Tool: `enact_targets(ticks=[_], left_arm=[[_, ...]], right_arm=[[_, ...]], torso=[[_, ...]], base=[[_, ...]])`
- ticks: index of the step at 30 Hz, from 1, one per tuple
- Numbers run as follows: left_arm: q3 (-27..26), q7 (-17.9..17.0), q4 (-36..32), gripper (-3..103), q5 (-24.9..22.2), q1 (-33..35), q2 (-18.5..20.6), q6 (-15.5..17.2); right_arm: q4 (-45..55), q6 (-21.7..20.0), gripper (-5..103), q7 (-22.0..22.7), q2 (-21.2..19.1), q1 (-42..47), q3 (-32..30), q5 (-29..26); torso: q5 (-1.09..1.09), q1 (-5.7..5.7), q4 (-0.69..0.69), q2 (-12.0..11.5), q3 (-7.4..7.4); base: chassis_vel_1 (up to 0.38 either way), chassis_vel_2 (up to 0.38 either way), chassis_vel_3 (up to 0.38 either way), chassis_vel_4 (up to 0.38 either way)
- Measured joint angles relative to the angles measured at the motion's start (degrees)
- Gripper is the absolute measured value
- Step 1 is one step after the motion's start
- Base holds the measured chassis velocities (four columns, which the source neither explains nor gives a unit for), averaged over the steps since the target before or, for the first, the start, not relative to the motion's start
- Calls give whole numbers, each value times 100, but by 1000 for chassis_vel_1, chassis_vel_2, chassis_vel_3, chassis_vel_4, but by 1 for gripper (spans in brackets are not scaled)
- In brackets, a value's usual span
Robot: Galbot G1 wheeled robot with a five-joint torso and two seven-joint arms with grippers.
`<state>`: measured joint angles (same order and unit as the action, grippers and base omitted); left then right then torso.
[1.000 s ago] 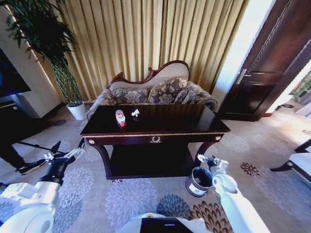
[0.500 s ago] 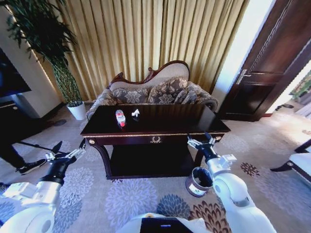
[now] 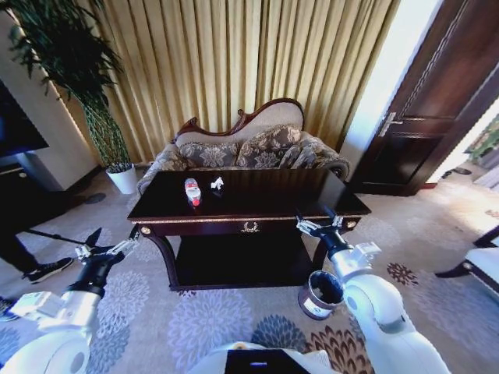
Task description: Move to the front of the table and place the trash on the table into the trash bin.
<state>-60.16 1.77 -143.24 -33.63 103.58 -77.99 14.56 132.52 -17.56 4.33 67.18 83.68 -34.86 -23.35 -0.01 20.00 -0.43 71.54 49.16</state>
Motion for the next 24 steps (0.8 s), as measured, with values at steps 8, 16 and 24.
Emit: enact_targets(ticks=[8,16,24], left_arm=[[3,-5,0,100,0,-7,-1,0],[-17,-5,0,100,-12,12,-5,-3],[-20,-4,0,100,29,30,-45,-12]], right_arm=[[48,-29,100,16,-9,17,51,-2],[-31,-30,100,97,-212,-50,201,-422],[-817,-117,100,118,-950,-1020,1109,-1491]], torso=[[0,7,0,-4,3],[1,10,-1,-6,4],[0,-4,1,2,-1]], base=[[-237,227,238,-221],[-101,89,74,-76],[25,-20,-25,26]])
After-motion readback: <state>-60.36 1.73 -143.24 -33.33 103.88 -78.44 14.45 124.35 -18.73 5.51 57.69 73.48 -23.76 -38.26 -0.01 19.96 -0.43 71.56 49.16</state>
